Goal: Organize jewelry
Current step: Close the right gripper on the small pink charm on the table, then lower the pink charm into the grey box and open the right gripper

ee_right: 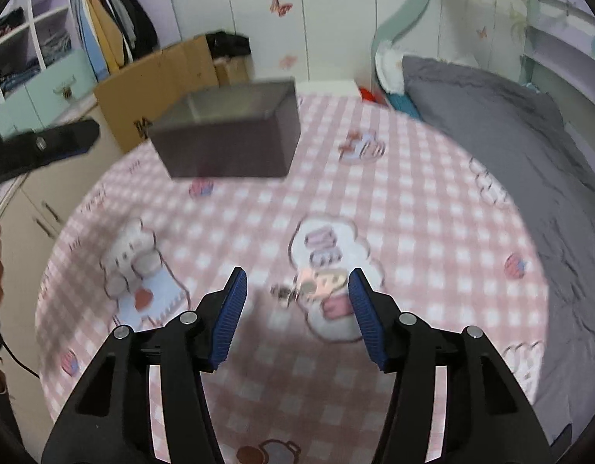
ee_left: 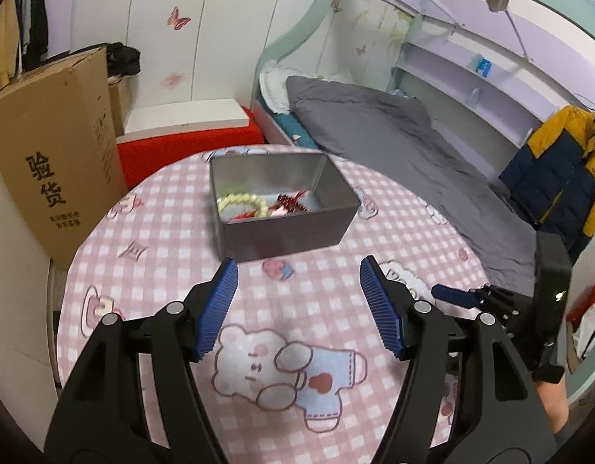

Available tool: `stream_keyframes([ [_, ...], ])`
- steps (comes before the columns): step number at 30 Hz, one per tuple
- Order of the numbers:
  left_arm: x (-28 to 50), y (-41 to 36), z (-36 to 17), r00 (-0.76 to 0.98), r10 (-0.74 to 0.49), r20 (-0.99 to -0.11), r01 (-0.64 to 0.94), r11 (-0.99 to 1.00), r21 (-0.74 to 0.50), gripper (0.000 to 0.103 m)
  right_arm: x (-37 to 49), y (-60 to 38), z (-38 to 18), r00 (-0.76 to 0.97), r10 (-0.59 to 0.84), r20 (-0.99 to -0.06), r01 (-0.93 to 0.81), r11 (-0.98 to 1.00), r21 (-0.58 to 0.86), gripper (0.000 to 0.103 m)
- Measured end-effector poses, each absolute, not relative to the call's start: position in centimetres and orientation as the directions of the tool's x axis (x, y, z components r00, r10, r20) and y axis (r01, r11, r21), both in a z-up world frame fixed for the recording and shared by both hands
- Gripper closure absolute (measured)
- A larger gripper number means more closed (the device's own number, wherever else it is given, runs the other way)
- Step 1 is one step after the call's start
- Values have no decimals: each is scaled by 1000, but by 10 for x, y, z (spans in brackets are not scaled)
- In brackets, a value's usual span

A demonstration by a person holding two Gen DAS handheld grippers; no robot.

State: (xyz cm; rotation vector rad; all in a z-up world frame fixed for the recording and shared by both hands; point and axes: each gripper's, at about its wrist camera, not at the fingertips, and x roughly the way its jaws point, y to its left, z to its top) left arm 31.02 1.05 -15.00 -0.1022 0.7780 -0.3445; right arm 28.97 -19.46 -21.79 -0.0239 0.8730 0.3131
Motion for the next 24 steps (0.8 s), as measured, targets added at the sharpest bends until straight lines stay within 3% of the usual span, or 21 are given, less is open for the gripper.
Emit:
stream_keyframes([
  [8, 318, 26, -161, 660, -297, -690, 200, 955, -219, 37, 295, -186, -234, 595, 213, -775, -290, 956, 39, 52],
  [16, 337, 42, -168, 665, -272, -696, 144, 961, -238, 37, 297, -186, -236, 606, 203, -769, -319, 948, -2, 81],
  [24, 366, 50, -169, 671, -276, -688, 120, 956, -266, 37, 306, -192, -229, 617, 236, -751, -322, 946, 33, 81],
])
